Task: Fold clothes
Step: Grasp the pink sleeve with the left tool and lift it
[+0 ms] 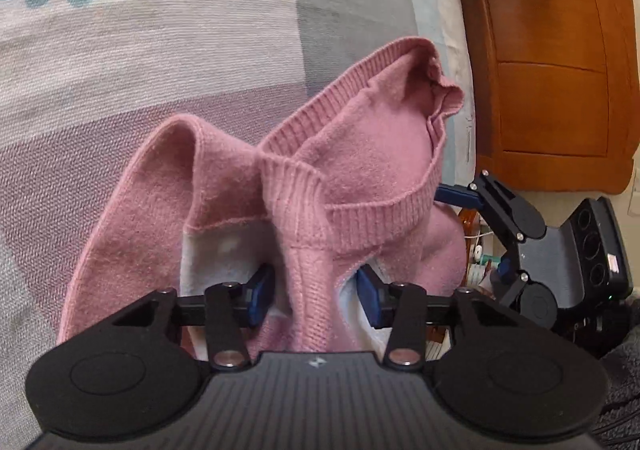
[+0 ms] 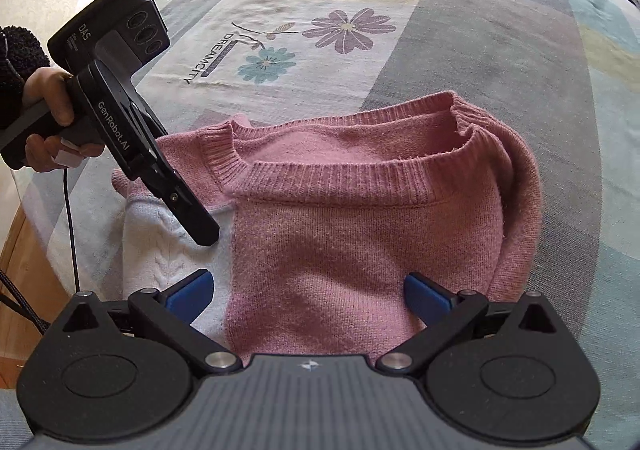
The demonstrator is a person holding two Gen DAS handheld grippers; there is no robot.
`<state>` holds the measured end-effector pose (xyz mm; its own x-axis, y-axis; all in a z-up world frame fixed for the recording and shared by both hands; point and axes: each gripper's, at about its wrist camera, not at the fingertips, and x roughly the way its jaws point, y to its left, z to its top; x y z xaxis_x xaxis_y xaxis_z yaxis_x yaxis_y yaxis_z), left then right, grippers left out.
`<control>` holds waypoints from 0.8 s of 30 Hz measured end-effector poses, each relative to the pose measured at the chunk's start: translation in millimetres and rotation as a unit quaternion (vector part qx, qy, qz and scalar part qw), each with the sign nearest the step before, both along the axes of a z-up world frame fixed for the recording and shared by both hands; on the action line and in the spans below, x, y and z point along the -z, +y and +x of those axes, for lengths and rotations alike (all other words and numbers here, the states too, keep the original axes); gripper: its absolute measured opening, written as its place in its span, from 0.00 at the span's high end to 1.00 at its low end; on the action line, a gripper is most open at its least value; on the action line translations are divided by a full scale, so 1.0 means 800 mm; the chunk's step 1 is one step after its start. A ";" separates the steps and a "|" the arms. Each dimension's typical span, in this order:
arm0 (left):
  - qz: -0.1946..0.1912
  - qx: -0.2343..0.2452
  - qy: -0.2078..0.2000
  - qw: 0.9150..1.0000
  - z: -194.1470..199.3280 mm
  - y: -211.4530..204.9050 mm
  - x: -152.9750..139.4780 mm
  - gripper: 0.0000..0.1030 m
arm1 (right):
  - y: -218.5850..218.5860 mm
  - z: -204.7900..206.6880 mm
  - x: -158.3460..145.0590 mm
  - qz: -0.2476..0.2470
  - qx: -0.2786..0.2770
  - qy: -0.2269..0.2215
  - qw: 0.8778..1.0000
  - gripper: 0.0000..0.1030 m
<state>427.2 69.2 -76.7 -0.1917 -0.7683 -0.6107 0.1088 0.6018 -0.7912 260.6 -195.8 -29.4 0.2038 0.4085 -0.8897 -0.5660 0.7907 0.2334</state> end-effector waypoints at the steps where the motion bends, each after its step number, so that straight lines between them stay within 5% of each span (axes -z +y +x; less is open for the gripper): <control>1: -0.002 -0.001 0.003 1.000 0.000 0.001 0.000 0.63 | 0.001 -0.001 0.001 -0.003 -0.001 -0.003 1.000 0.00; 4: -0.009 -0.003 0.011 1.000 -0.001 0.002 -0.001 0.71 | 0.004 -0.006 0.005 -0.015 -0.009 -0.017 1.000 0.00; 14: -0.022 0.003 -0.011 1.000 0.009 0.004 -0.038 0.71 | 0.008 -0.008 0.008 -0.025 -0.004 -0.024 0.999 0.00; 16: 0.011 0.016 -0.005 1.000 0.003 0.001 -0.017 0.74 | 0.009 -0.008 0.007 -0.027 -0.003 -0.024 0.999 0.00; 19: 0.062 0.035 0.006 0.997 -0.007 -0.003 0.016 0.93 | 0.009 -0.008 0.008 -0.027 0.000 -0.025 0.999 0.00; 24: 0.081 -0.010 0.011 0.997 -0.010 0.000 0.031 0.96 | 0.011 -0.008 0.006 -0.028 0.003 -0.025 0.999 0.00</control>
